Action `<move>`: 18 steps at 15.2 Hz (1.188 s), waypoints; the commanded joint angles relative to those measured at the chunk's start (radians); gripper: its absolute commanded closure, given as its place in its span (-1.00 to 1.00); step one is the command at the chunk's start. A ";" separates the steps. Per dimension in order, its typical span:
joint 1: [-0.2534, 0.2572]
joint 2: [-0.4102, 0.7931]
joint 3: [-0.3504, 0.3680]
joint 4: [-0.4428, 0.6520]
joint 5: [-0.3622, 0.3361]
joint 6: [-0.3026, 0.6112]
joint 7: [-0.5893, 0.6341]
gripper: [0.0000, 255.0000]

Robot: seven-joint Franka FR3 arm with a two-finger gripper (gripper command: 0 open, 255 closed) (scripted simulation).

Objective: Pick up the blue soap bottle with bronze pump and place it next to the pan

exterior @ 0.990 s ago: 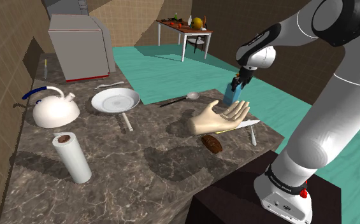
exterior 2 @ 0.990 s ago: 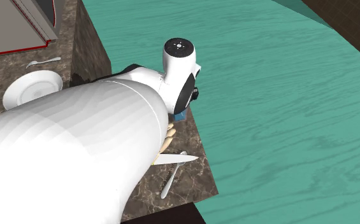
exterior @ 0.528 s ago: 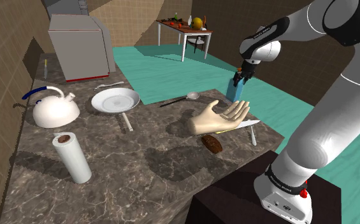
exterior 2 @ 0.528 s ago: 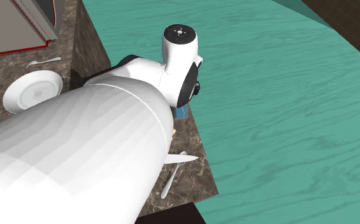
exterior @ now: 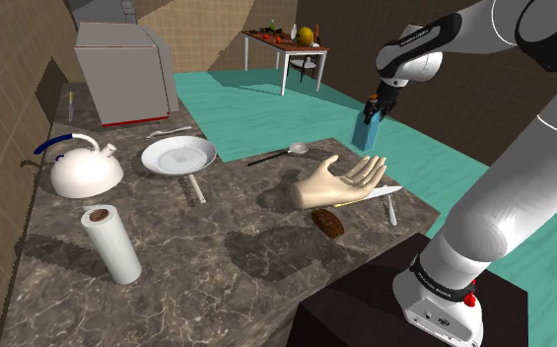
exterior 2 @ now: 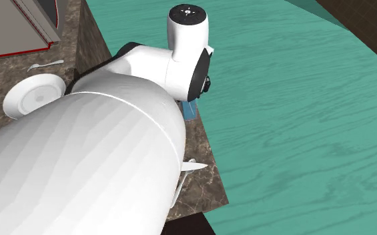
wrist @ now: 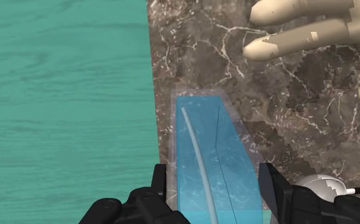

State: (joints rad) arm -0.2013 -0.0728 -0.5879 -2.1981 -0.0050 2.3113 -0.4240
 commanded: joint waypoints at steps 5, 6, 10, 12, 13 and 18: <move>-0.001 -0.038 0.007 0.047 -0.027 -0.079 0.021 1.00; -0.001 -0.043 0.009 0.056 -0.030 -0.093 0.023 1.00; -0.001 -0.061 0.014 0.094 -0.041 -0.146 0.033 1.00; -0.001 -0.069 0.017 0.115 -0.045 -0.173 0.037 1.00; 0.000 -0.072 0.018 0.125 -0.047 -0.187 0.038 1.00; 0.001 -0.085 0.023 0.181 -0.054 -0.254 0.045 1.00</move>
State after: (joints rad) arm -0.2020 -0.1540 -0.5676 -2.0286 -0.0563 2.0725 -0.3842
